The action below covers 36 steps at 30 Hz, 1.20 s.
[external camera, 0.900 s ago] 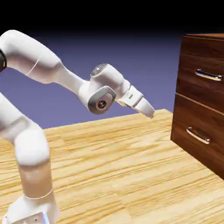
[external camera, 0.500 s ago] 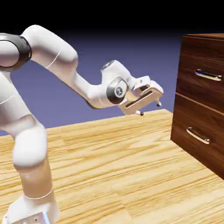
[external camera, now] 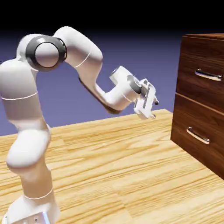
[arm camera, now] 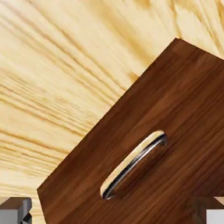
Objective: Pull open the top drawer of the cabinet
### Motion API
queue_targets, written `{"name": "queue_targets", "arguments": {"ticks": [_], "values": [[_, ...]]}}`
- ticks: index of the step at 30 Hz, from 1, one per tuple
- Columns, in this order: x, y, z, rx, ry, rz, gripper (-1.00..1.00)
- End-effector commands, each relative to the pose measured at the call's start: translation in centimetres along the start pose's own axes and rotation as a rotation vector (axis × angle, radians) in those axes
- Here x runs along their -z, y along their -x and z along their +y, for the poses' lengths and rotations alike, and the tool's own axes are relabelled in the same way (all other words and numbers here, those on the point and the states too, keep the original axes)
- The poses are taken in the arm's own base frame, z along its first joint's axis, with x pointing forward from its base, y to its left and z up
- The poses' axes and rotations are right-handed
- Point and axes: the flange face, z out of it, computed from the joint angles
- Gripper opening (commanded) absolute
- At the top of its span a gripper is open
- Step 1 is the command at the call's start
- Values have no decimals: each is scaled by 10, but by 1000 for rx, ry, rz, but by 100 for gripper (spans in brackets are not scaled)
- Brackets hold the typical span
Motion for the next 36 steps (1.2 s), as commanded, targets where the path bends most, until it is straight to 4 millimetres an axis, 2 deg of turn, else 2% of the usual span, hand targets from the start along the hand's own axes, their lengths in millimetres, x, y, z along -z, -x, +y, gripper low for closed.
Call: {"name": "queue_targets", "arguments": {"ticks": [1, 10, 18, 24, 30, 33, 36], "values": [[-4, -3, 2, 78, 11, 0, 0], [-31, -17, 28, 742, 150, -30, 0], [-47, -6, 64, 1253, 310, -161, 0], [-53, 20, 98, 1578, 409, -354, 0], [-55, 67, 136, 1847, 442, -631, 0], [-54, 98, 154, 1960, 417, -796, 0], [-58, 105, 163, 1974, 412, -824, 0]]}}
